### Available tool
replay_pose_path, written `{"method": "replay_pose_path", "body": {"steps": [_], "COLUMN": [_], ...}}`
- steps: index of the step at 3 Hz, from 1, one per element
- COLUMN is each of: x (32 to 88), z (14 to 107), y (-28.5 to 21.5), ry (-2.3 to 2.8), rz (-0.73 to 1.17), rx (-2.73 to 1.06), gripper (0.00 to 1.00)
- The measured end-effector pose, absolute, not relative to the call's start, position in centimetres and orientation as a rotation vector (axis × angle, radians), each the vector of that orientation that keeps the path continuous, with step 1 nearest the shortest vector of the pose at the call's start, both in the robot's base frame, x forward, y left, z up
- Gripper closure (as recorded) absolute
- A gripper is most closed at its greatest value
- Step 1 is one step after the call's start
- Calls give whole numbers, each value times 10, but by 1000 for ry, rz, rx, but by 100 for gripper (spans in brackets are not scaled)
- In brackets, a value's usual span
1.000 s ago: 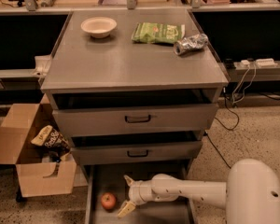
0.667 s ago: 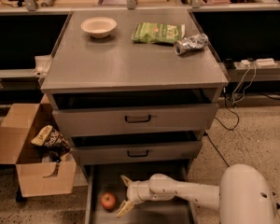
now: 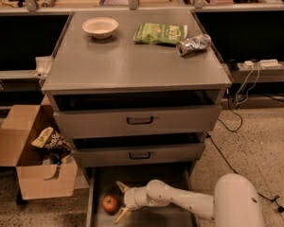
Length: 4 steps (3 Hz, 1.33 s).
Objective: Pick apple from bottom drawer and place on counter
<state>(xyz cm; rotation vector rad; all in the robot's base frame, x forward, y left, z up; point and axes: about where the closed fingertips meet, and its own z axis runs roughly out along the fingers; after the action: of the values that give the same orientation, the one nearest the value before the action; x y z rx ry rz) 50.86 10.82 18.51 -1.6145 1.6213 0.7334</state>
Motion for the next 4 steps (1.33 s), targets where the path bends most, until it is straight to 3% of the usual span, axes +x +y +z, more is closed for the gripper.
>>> {"method": "replay_pose_path", "body": {"steps": [4], "x": [508], "z": [145], "y": [142], "ry": [1636], "rz": [789], "rx": [-1611], "gripper": [0]}}
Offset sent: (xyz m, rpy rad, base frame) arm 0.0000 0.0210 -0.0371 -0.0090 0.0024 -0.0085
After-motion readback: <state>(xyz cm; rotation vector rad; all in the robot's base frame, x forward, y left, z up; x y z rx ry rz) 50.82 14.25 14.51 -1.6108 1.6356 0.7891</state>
